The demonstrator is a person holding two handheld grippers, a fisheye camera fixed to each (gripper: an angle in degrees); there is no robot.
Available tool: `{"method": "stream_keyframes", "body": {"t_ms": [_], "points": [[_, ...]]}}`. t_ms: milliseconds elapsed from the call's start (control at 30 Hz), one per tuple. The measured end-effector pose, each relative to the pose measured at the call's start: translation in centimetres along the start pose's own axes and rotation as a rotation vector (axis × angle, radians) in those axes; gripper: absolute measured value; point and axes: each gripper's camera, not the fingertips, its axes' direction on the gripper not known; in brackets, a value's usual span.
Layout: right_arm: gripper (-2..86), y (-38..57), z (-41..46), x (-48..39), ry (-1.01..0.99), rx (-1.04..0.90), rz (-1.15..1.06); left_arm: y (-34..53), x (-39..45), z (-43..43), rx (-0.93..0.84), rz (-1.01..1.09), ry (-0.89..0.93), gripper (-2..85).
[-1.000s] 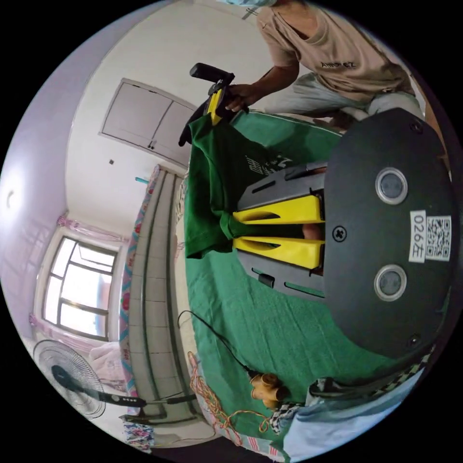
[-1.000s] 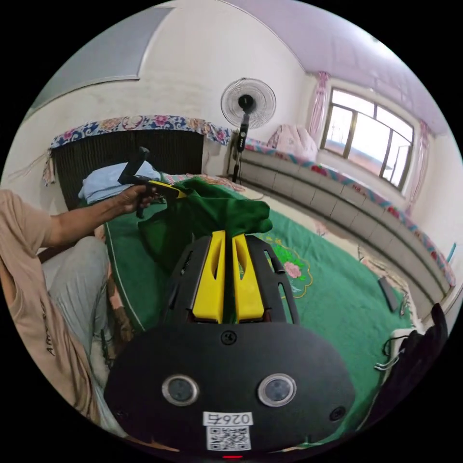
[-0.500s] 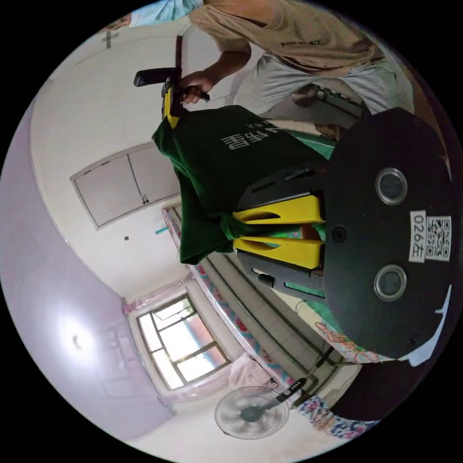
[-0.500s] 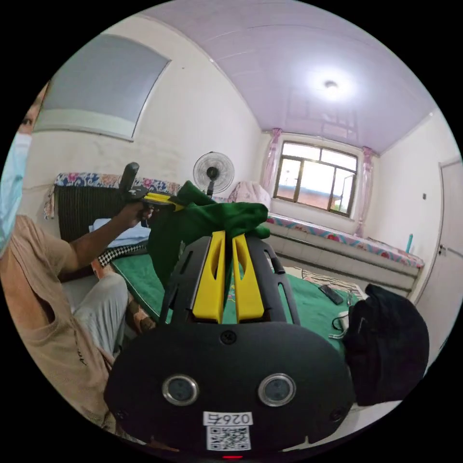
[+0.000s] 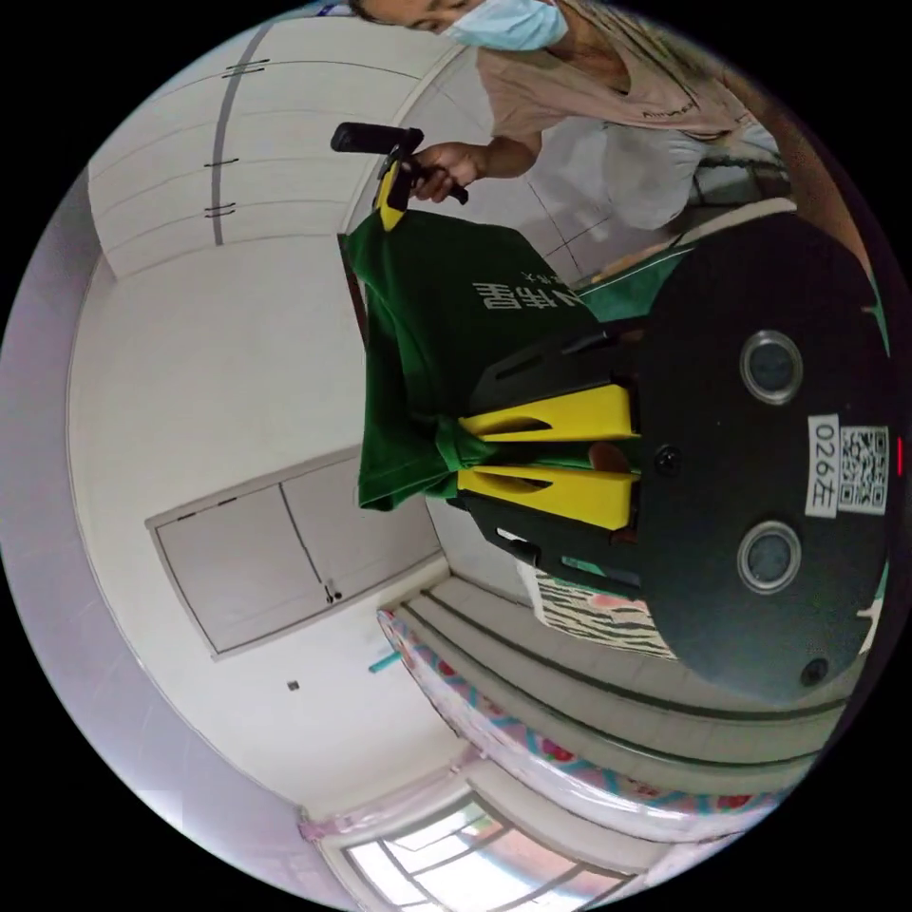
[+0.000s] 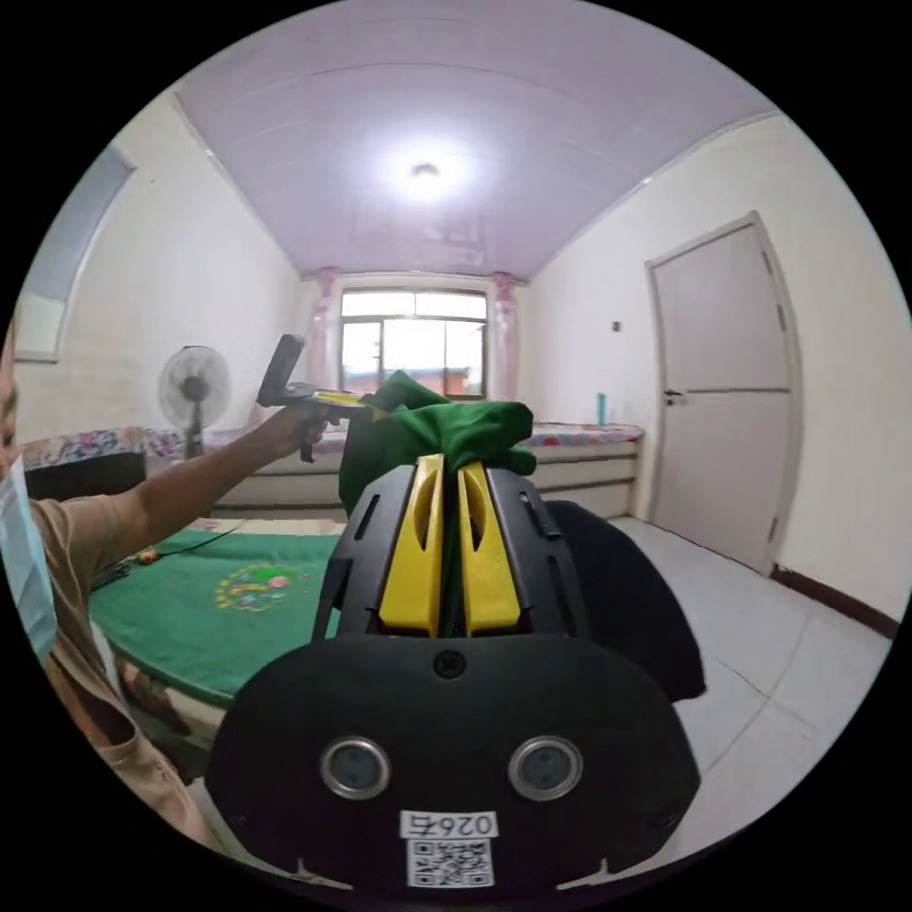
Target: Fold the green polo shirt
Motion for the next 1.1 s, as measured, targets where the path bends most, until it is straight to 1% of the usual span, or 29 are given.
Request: {"method": "stream_keyframes", "body": {"t_ms": [33, 67, 100, 133, 167, 233, 267, 300, 333, 367, 400, 433, 467, 533, 600, 667, 700, 733, 767, 800, 833, 867, 900, 933, 1000, 1033, 1067, 1100], "points": [[-1.3, 0.6, 0.9, 3.6, 0.078, -0.032, 0.050, -2.0, -0.3, 5.5, -0.010, -0.002, 0.038, 4.1], [-1.2, 1.5, 2.0, 7.2, 0.147, -0.069, 0.107, -2.8, -0.4, 8.2, -0.013, -0.012, 0.056, 4.3], [-1.2, 2.0, 2.7, 9.0, 0.169, -0.096, 0.130, -3.9, -0.6, 13.7, -0.037, -0.056, 0.082, 4.7], [-1.2, 3.3, 4.4, 12.5, 0.211, -0.169, 0.185, -4.4, -0.6, 18.7, -0.088, -0.106, 0.088, 4.6], [-0.8, 4.8, 6.1, 15.7, 0.234, -0.246, 0.239, -4.5, -0.4, 20.9, -0.119, -0.121, 0.072, 4.6], [0.0, 7.1, 7.3, 19.8, 0.214, -0.304, 0.325, -4.6, 0.5, 26.4, -0.197, -0.132, -0.070, 2.1], [1.2, 8.3, 6.9, 21.5, 0.201, -0.300, 0.362, -4.6, 0.6, 27.0, -0.202, -0.129, -0.126, 1.4], [2.0, 8.8, 6.4, 22.2, 0.203, -0.290, 0.378, -4.7, 0.5, 27.3, -0.206, -0.132, -0.231, 0.4], [3.1, 9.5, 5.0, 23.1, 0.223, -0.252, 0.404, -4.6, 0.0, 26.9, -0.205, -0.120, -0.296, -0.3], [3.6, 10.0, 3.3, 23.4, 0.253, -0.204, 0.417, -4.6, -0.3, 26.6, -0.205, -0.120, -0.319, -0.4], [3.6, 10.0, 2.5, 23.3, 0.267, -0.179, 0.417, -4.5, -1.0, 25.3, -0.183, -0.140, -0.356, -0.7], [3.7, 9.7, 1.0, 22.7, 0.290, -0.128, 0.395, -4.2, -1.3, 23.5, -0.121, -0.170, -0.346, -0.8], [3.5, 9.0, -0.1, 21.7, 0.311, -0.084, 0.359, -4.0, -1.2, 22.6, -0.082, -0.177, -0.314, -0.9], [2.2, 7.5, -0.9, 19.4, 0.336, -0.024, 0.266, -2.8, 1.2, 19.5, 0.061, -0.122, -0.110, -0.9], [0.5, 5.5, -0.1, 16.8, 0.348, -0.027, 0.139, -1.8, 4.0, 18.8, 0.089, -0.058, -0.063, -0.9], [-0.6, 3.0, 3.8, 14.6, 0.349, -0.139, -0.007, -1.2, 5.8, 19.8, 0.053, -0.020, -0.097, -0.8], [-0.7, 2.6, 5.0, 14.4, 0.345, -0.178, -0.027, -1.0, 5.6, 21.1, 0.009, -0.033, -0.123, -0.8], [-0.9, 2.1, 7.7, 14.5, 0.356, -0.272, -0.052, -0.8, 4.5, 22.9, -0.059, -0.067, -0.138, -0.8], [-1.0, 2.3, 10.3, 15.1, 0.418, -0.388, -0.055, -0.6, 3.7, 23.8, -0.104, -0.098, -0.146, -0.8], [-1.1, 2.6, 11.3, 15.6, 0.461, -0.443, -0.042, 0.2, 1.6, 25.5, -0.195, -0.196, -0.114, -0.8], [-1.1, 3.1, 11.7, 16.2, 0.435, -0.454, -0.031, 1.1, -0.3, 25.9, -0.202, -0.304, 0.016, -0.9], [-1.1, 3.3, 10.2, 16.5, 0.391, -0.388, 0.033, 1.5, -1.2, 25.5, -0.177, -0.370, 0.062, -0.9], [-1.1, 3.3, 9.4, 16.5, 0.371, -0.370, 0.061, 2.2, -2.3, 23.9, -0.098, -0.453, 0.113, -0.9], [-1.0, 3.4, 7.9, 16.3, 0.364, -0.345, 0.104, 2.7, -2.8, 21.9, -0.041, -0.490, 0.096, -1.0], [-1.0, 3.5, 5.5, 15.0, 0.438, -0.311, 0.142, 3.3, -2.8, 17.9, 0.009, -0.497, 0.003, -1.0], [-1.0, 3.7, 3.2, 13.1, 0.510, -0.240, 0.154, 3.9, -2.2, 14.7, 0.048, -0.469, -0.038, -1.0], [-1.0, 4.0, 0.3, 10.3, 0.544, -0.110, 0.140, 4.3, -1.7, 12.9, 0.072, -0.451, -0.046, -1.0], [-1.0, 4.2, -1.2, 8.7, 0.539, -0.031, 0.132, 5.3, -0.6, 9.0, 0.121, -0.415, -0.045, -1.0]]}}
